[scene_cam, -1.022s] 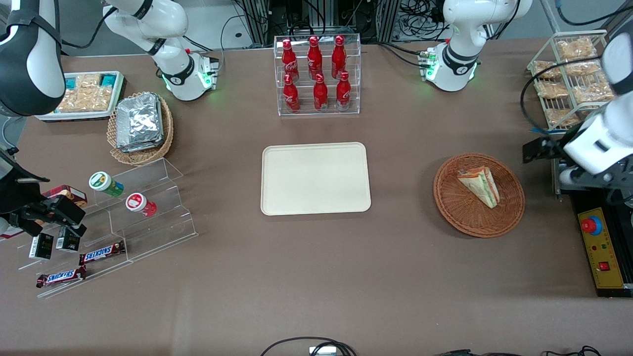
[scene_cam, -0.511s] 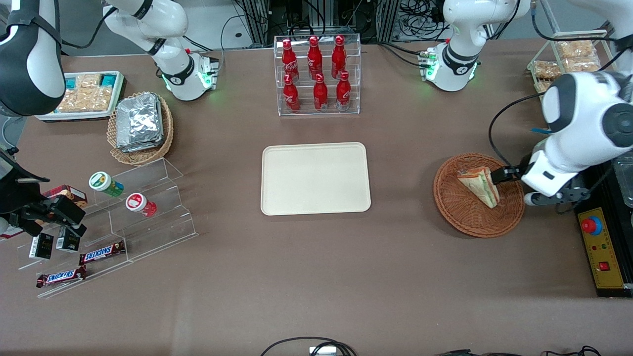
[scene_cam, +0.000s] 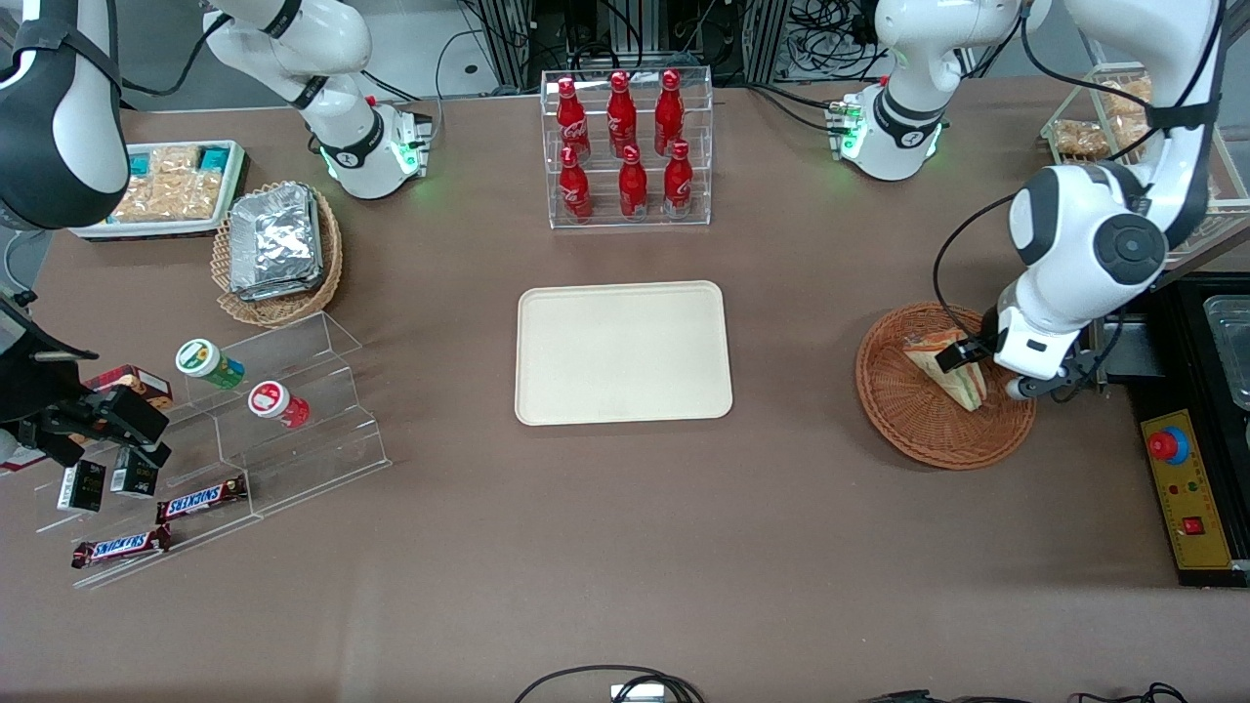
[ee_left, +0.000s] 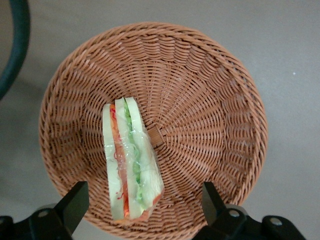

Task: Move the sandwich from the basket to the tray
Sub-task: 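Lower the open left gripper around the sandwich and close it, then lift the sandwich out of the basket with the left gripper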

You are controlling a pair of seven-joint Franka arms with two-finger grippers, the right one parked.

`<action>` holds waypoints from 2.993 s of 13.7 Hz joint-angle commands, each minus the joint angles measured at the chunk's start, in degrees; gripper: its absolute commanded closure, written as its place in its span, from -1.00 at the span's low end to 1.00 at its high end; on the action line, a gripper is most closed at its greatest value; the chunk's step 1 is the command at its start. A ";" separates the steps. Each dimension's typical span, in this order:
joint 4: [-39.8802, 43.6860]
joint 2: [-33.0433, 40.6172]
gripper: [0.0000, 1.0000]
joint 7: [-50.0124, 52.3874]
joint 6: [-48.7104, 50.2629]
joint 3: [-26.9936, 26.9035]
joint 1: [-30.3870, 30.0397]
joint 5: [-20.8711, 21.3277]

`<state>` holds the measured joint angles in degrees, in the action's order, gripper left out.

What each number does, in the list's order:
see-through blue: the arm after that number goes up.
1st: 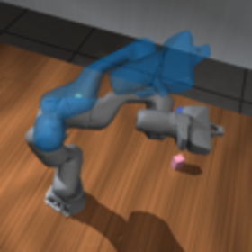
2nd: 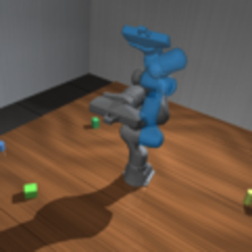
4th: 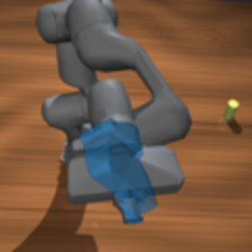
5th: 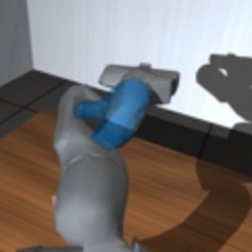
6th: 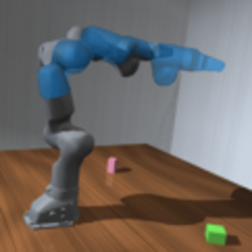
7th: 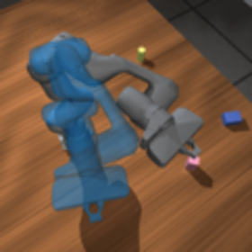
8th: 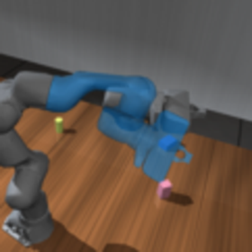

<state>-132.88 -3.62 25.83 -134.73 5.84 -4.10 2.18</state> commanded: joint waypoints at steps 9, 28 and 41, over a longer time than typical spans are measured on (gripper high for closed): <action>-12.49 -0.86 -1.00 4.06 -17.93 0.13 -1.18 0.46; -6.80 0.26 1.00 7.66 -10.06 0.39 -2.50 1.86; 27.58 -3.41 1.00 4.76 23.45 15.76 -1.35 1.60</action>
<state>-109.69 -4.14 31.04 -114.19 18.84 -5.45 3.37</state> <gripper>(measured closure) 0.802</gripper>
